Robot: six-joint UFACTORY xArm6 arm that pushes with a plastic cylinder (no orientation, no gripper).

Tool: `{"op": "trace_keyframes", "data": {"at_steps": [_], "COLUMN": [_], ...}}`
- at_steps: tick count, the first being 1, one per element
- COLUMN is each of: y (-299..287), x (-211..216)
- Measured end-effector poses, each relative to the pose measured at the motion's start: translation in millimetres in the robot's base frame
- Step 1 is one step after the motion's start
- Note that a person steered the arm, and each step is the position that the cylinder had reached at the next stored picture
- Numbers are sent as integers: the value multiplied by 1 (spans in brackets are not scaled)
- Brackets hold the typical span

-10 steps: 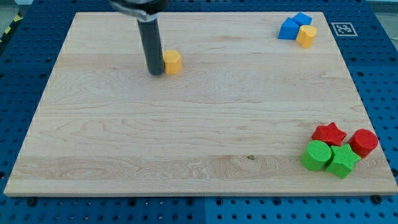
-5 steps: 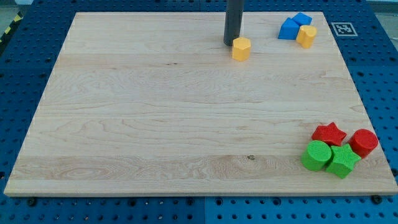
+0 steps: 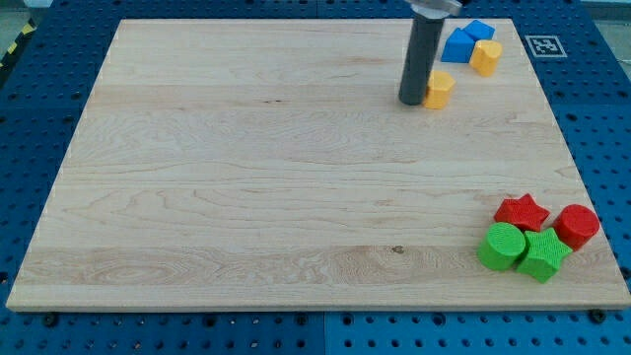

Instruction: Push yellow hexagon closer to blue triangle

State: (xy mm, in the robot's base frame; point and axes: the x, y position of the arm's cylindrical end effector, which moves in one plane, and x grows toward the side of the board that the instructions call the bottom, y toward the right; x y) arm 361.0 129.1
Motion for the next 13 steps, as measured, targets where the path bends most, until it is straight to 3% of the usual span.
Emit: {"op": "trace_keyframes", "data": {"at_steps": [2, 4, 7, 9, 13], "y": [17, 23, 77, 66, 33], "x": [33, 10, 0, 10, -23]}}
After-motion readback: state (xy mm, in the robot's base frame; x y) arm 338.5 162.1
